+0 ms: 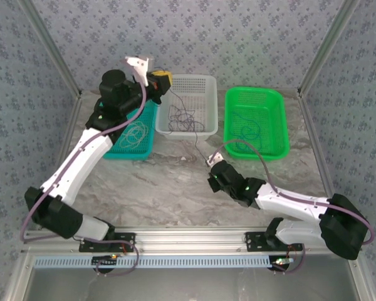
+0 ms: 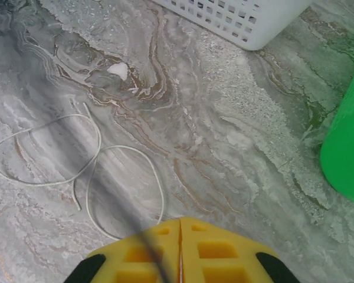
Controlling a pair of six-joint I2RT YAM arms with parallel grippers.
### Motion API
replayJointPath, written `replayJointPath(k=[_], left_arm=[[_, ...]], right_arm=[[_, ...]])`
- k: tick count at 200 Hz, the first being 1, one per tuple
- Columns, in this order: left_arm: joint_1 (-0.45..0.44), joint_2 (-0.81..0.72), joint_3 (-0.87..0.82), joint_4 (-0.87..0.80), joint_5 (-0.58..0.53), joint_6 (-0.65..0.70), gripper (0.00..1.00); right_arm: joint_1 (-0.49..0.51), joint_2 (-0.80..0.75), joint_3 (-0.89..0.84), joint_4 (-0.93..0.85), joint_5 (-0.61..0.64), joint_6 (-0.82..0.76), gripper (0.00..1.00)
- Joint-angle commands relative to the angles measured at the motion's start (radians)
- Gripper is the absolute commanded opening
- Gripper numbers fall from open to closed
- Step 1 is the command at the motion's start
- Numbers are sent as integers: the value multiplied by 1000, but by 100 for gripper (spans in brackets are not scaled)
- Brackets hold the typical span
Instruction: Untangle the cables
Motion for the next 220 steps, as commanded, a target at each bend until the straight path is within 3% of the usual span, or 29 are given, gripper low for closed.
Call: replayJointPath(k=[1,24,34,63,128,177,220], left_arm=[[14,52,80,-18,74,9,9],[34,127,137,-15,96,10,9],[44,158,160,-1,105,-4,9],[55,245,243,45,157,-34,9],[57,456,562,-21,224,-65,9],[57,505,754,-94,236,-46,10],[58,714,1118,-294,231,-26,11]], right_arm=[[-19,-20,25,2,16,27,17],[-39,-34,45,-19,82,98,66],[-51,-48,51,-42,113,133,74],[-78,-116,26,-30,71,144,82],[-109,-275,-67,-119,101,233,83],[-130,-387,-130,-150,113,276,84],[-141,-404,-135,-157,102,277,83]])
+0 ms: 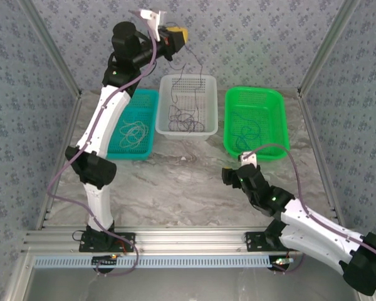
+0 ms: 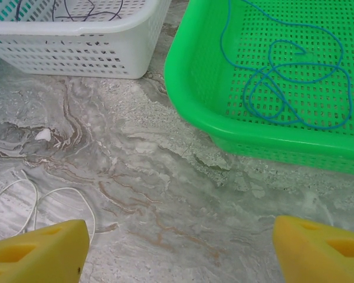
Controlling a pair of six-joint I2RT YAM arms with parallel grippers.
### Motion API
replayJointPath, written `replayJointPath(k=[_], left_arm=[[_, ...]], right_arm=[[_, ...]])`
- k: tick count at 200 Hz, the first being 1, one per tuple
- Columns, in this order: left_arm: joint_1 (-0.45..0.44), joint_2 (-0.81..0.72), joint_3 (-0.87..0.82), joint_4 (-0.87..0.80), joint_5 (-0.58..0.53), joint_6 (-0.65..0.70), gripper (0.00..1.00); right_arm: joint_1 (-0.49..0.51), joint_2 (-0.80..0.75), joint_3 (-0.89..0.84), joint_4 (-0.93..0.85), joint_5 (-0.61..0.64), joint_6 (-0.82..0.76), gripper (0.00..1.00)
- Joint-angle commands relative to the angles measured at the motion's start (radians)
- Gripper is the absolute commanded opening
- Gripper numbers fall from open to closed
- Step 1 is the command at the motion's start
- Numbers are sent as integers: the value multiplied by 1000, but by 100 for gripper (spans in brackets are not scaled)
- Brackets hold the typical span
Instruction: Untangle the cables
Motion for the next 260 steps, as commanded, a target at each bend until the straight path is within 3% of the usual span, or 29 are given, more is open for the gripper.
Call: replayJointPath(k=[1,37,106,130,159,205,239,260], left_arm=[[2,126,184,-139,15,18,11],[6,332,456,-248,25,-5,11],[13,451,441,-395,55,-9,12],[13,477,429,-448,17,4,17],[11,500,403,-513,9,35,38],[-12,481,389,-651,-144,130,98],[-43,418,344,-673,-255,167,99],[-63,329,201,-611,-313,184,99]], right_arm=[[-6,-13,-5,-24,14,22,83],[-6,-25,0,-45,9,24,83],[-8,-34,-3,-62,-3,27,83],[-7,-21,-6,-60,-13,34,83],[-7,-1,0,-63,-23,42,83],[-6,59,31,-88,-33,44,83],[-5,136,42,-78,-46,59,82],[-3,191,58,-60,-65,61,80]])
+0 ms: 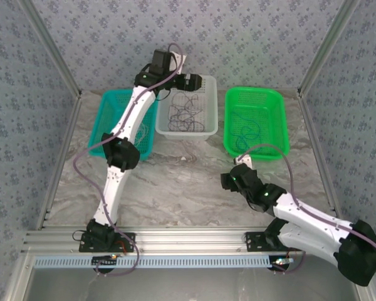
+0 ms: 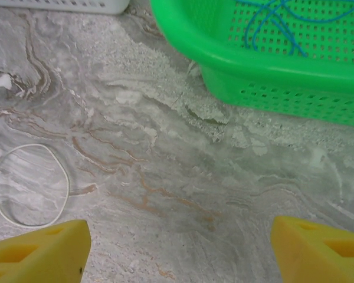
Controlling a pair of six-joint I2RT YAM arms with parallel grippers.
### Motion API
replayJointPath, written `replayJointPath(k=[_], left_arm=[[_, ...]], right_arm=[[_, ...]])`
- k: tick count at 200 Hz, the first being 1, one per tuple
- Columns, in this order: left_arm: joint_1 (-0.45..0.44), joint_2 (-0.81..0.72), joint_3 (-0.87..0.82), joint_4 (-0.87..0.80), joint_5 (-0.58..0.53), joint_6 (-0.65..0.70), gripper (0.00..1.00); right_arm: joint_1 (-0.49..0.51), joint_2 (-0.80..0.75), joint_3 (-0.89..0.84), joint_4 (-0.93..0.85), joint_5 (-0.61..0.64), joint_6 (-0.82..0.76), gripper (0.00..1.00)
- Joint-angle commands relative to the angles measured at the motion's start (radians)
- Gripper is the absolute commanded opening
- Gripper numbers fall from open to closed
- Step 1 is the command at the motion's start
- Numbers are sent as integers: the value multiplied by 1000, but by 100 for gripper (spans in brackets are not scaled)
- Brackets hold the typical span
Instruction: Untangle the cables
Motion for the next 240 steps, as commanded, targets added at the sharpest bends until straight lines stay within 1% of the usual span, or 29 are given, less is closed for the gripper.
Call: replayJointPath(k=[1,7,23,44,53,64,91,106,114,129,141,156,171,184,215,230,240], left_arm=[[-28,-132,-121,29,-97,48,99],[-33,-175,-196,71,-106,48,99],[-41,-327,-475,272,-115,38,100],[-38,-536,-885,594,-147,-1,100],[-34,-604,-1016,692,-150,-13,99],[-30,-673,-1131,753,-152,-26,99],[-24,-816,-1366,805,-168,-63,100],[-30,-900,-1509,881,-199,-86,99],[-33,-938,-1565,907,-202,-86,99],[-37,-1006,-1634,893,-253,-114,99],[-45,-1055,-1695,908,-257,-131,99],[-74,-1107,-1761,920,-270,-119,99],[-109,-1148,-1802,882,-301,-84,99],[-125,-1186,-1837,847,-337,-84,99],[-128,-1300,-1952,863,-357,-111,100],[-127,-1349,-1988,862,-371,-117,100],[-127,-1377,-2007,862,-373,-118,99]], right_arm=[[0,44,46,0,-25,23,80],[0,58,51,9,-34,21,80],[6,99,65,29,-45,18,78],[10,163,87,53,-54,18,77],[13,194,97,63,-60,18,77],[17,234,111,77,-71,18,76],[29,362,169,83,-97,14,73],[38,435,213,65,-107,8,70],[44,467,230,53,-105,9,69],[49,511,249,52,-109,15,68],[53,539,261,50,-117,21,67],[59,573,275,46,-128,24,67],[61,613,301,32,-137,20,66],[62,653,333,-2,-128,17,65],[70,720,384,-22,-146,-4,54],[70,752,398,-45,-131,0,45],[68,766,402,-54,-122,6,37]])
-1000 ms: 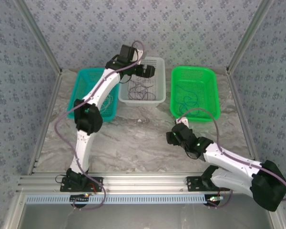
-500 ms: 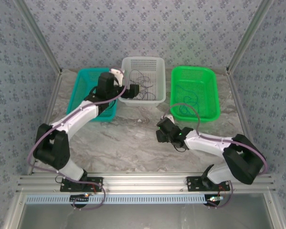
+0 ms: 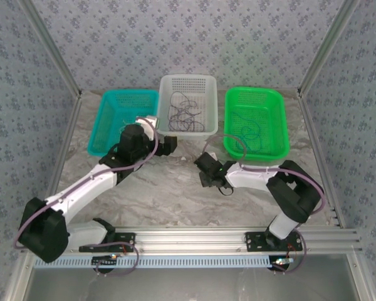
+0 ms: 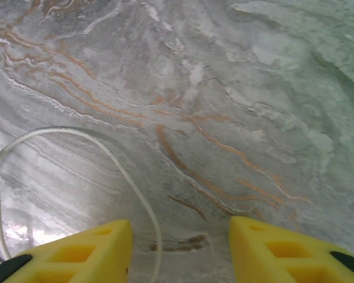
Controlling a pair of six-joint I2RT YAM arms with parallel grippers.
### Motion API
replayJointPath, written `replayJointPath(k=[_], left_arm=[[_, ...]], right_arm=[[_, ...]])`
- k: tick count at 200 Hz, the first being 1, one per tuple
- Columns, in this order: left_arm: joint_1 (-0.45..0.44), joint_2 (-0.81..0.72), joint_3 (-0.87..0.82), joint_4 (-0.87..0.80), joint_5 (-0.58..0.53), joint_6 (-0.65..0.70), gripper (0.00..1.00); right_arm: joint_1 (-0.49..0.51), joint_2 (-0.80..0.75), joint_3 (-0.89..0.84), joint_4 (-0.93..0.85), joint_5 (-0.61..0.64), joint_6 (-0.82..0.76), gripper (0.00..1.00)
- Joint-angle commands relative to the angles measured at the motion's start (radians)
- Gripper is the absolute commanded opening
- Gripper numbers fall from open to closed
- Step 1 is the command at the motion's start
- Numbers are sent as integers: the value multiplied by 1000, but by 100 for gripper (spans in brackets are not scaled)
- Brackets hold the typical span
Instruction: Untangle the cables
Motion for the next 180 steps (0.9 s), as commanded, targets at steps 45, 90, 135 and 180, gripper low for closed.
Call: replayJointPath(k=[45,90,135,180], left_arm=[[5,-114,-74,19,-40,-27,99],[5,-134,-97,48,-21,-40,100],[1,-137,-120,84,64,-37,99],[-11,-139,-147,142,128,-66,99]], right_arm=[[9,33,27,-57,38,2,1],[57,-114,-12,0,135,-44,0],[49,-337,-132,152,111,-66,0],[20,-512,-199,224,65,-92,0]])
